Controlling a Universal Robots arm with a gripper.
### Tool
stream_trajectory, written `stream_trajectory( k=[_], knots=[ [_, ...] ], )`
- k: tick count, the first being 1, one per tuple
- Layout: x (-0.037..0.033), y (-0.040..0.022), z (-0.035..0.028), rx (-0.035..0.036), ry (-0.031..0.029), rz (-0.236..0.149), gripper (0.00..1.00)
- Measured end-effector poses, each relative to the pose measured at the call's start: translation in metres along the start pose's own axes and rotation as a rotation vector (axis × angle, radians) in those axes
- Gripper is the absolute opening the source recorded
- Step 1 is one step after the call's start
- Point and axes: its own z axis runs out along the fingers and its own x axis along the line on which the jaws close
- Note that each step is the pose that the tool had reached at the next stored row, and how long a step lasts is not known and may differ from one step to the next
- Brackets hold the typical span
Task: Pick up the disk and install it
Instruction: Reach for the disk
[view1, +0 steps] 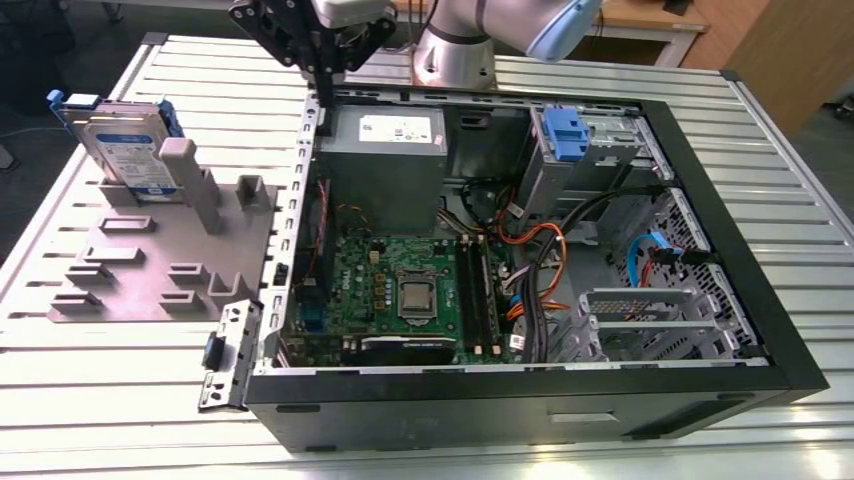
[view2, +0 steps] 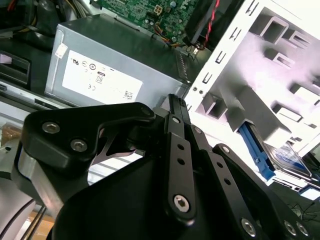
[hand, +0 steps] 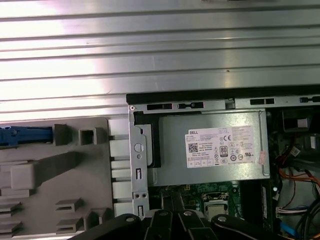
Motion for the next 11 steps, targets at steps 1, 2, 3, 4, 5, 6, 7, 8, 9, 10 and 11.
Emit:
stream_trajectory(
  k=[1, 2, 3, 4, 5, 6, 7, 8, 9, 10, 11],
  knots=[
    [0.0016, 0.0, 0.0, 0.0, 0.0, 0.0, 0.11],
    [0.0028, 0.0, 0.0001, 0.0, 0.0, 0.0, 0.11],
    [0.0037, 0.0, 0.0002, -0.0001, -0.0001, 0.0, 0.11],
    [0.0044, 0.0, 0.0002, -0.0002, -0.0001, 0.0, 0.11],
    [0.0049, -0.0001, 0.0002, -0.0002, -0.0001, 0.0, 0.11],
    [0.0052, -0.0001, 0.0002, -0.0001, 0.0, 0.0, 0.11],
    [0.0052, -0.0001, 0.0002, 0.0, -0.0001, 0.0, 0.11],
    [0.0052, -0.0001, 0.0002, 0.0, 0.0, 0.0, 0.11],
    [0.0052, -0.0001, 0.0002, 0.0, 0.0, 0.0, 0.11],
    [0.0053, -0.0001, 0.0002, -0.0001, 0.0, 0.0, 0.11],
    [0.0053, -0.0001, 0.0002, -0.0001, 0.0, 0.0, 0.11]
  ],
)
